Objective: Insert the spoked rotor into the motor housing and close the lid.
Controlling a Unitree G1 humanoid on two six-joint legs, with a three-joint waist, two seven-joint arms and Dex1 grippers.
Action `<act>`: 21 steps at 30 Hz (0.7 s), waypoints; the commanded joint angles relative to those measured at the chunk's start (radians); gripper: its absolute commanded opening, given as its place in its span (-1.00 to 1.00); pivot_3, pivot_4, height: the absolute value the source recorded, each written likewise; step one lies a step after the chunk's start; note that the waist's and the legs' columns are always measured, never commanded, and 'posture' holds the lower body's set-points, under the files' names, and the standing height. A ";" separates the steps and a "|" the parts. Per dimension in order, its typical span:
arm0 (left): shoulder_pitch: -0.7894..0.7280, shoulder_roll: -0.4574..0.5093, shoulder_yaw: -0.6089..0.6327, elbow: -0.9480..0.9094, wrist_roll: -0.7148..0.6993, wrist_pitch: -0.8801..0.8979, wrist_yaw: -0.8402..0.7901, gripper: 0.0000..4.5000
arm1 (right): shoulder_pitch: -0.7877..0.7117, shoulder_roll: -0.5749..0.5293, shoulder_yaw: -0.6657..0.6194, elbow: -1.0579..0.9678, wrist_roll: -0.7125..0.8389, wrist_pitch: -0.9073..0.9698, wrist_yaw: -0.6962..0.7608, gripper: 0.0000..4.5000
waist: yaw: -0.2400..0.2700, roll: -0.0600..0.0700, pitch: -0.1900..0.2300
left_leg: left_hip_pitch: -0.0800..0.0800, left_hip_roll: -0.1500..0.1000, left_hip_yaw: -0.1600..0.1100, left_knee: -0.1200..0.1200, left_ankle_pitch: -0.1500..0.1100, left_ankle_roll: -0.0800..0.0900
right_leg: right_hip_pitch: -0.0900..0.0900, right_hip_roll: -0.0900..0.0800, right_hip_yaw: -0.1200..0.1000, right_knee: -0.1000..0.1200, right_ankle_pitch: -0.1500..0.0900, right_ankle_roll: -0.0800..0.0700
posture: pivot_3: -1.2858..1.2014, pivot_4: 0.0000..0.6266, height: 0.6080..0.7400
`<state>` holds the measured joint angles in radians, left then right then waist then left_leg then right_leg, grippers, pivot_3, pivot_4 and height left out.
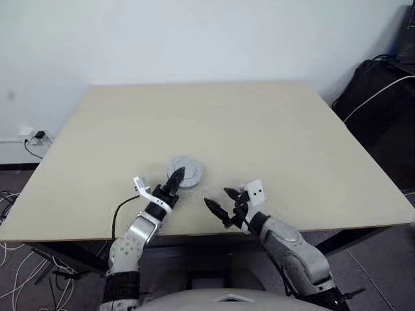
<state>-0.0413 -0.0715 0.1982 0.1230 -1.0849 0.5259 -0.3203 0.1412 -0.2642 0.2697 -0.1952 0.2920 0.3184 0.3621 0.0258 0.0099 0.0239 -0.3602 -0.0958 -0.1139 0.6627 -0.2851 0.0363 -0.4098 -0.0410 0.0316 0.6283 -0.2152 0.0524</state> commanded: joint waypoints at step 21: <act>-0.619 -0.061 0.251 0.769 0.254 -0.363 0.153 -0.05 | 0.014 0.069 0.007 0.145 -0.302 -0.276 -0.093 1.00 | 0.004 -0.009 0.003 | -0.001 0.001 0.002 0.000 0.004 0.002 | 0.001 0.005 0.006 0.001 0.005 -0.006 | 0.03 -1.00 1.00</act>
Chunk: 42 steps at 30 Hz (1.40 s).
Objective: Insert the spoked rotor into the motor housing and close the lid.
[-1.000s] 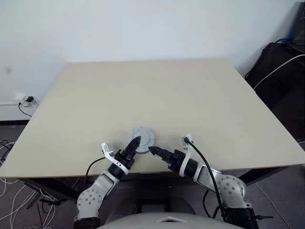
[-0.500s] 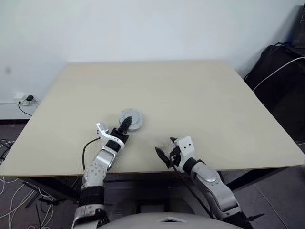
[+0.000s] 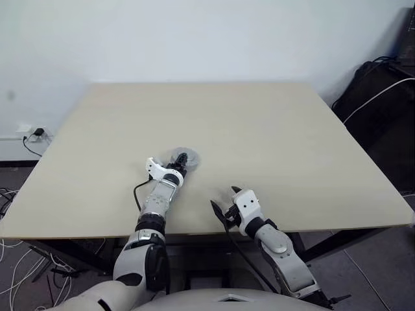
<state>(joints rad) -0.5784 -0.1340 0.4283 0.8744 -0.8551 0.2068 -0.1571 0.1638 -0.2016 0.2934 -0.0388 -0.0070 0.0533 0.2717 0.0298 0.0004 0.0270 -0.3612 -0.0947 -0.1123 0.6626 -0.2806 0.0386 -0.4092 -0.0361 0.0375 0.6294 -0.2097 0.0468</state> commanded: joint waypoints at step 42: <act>0.725 0.163 -0.505 -0.680 0.868 -0.495 0.146 0.98 | 0.018 0.179 -0.210 0.113 0.050 -0.178 -0.143 1.00 | -0.003 0.009 -0.010 | 0.030 0.003 0.002 -0.007 -0.013 0.002 | 0.024 0.000 0.006 -0.001 -0.015 0.000 | 0.03 -1.00 1.00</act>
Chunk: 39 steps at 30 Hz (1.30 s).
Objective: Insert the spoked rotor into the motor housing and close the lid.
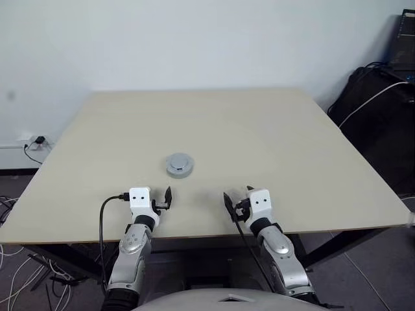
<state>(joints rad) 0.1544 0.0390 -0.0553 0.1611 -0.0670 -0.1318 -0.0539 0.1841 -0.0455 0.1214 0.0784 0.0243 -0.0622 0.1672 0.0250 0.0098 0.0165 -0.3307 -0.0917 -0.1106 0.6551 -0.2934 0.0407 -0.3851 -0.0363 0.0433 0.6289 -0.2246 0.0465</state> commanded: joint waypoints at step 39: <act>-0.070 -0.076 0.045 0.164 0.076 -0.237 0.085 0.98 | -0.002 0.047 -0.092 0.146 -0.051 -0.332 -0.157 1.00 | 0.003 0.000 0.001 | -0.008 -0.001 0.000 0.000 0.001 0.003 | -0.008 0.000 -0.002 0.000 0.003 0.005 | 0.03 -1.00 1.00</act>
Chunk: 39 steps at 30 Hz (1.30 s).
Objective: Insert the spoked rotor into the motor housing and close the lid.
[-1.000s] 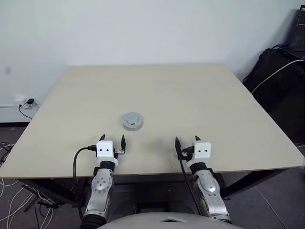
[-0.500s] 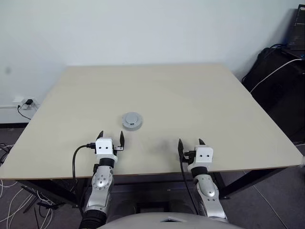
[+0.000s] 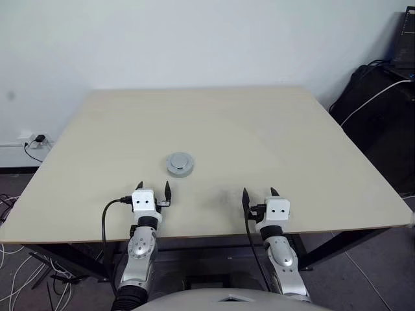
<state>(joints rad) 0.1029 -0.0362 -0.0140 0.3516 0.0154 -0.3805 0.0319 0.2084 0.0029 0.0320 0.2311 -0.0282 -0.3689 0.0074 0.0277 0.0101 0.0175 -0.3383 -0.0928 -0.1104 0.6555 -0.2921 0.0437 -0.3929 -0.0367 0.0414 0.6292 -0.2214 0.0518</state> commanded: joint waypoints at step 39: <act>-0.037 0.006 -0.005 -0.039 0.037 0.027 0.009 0.98 | -0.035 -0.024 0.001 -0.011 0.002 -0.020 0.030 1.00 | 0.001 -0.001 0.001 | 0.000 0.000 0.000 0.000 0.000 0.000 | 0.000 0.000 0.000 0.000 0.000 0.000 | 0.03 -1.00 1.00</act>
<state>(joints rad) 0.0723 -0.0348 -0.0110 0.3450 0.0408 -0.3514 0.0417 0.1840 -0.0258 0.0331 0.2484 -0.0277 -0.3717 0.0384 0.0285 0.0095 0.0181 -0.3385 -0.0930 -0.1105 0.6558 -0.2920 0.0440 -0.3929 -0.0367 0.0413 0.6293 -0.2213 0.0518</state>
